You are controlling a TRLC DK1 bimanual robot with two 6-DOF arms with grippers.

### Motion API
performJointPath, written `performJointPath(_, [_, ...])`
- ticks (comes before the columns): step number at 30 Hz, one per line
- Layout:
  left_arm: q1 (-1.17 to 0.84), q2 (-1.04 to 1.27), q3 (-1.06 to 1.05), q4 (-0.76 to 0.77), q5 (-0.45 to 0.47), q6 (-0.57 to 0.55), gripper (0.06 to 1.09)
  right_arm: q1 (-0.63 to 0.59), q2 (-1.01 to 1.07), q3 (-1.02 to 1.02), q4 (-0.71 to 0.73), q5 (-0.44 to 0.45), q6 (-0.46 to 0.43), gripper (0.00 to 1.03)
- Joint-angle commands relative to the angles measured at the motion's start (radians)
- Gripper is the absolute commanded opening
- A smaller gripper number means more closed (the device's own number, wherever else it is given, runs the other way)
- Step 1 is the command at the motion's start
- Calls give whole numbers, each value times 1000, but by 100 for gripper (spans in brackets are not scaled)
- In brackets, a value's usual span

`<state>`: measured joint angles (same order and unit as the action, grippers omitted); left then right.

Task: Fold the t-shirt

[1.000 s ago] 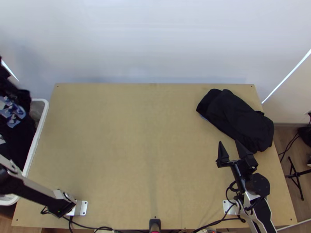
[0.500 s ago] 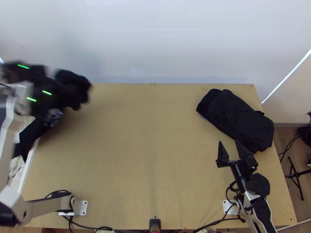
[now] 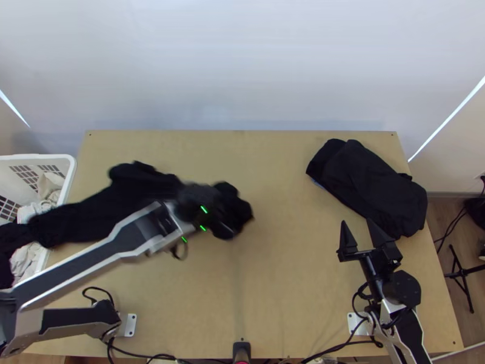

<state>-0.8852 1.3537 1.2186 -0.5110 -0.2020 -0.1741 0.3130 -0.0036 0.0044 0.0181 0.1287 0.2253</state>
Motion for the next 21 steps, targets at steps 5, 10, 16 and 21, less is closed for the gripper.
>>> performJointPath(5, [-396,170,-34,198,-50,-105,9,0,1,2,0,0,0,98])
performJointPath(10, [-460,301,61,218,-14,-139,9,1,1,0,0,0,0,98])
performJointPath(16, [-486,455,251,220,-7,-154,9,1,1,0,0,0,0,98])
performJointPath(21, [-486,556,424,218,-7,-174,9,0,1,0,0,0,0,98])
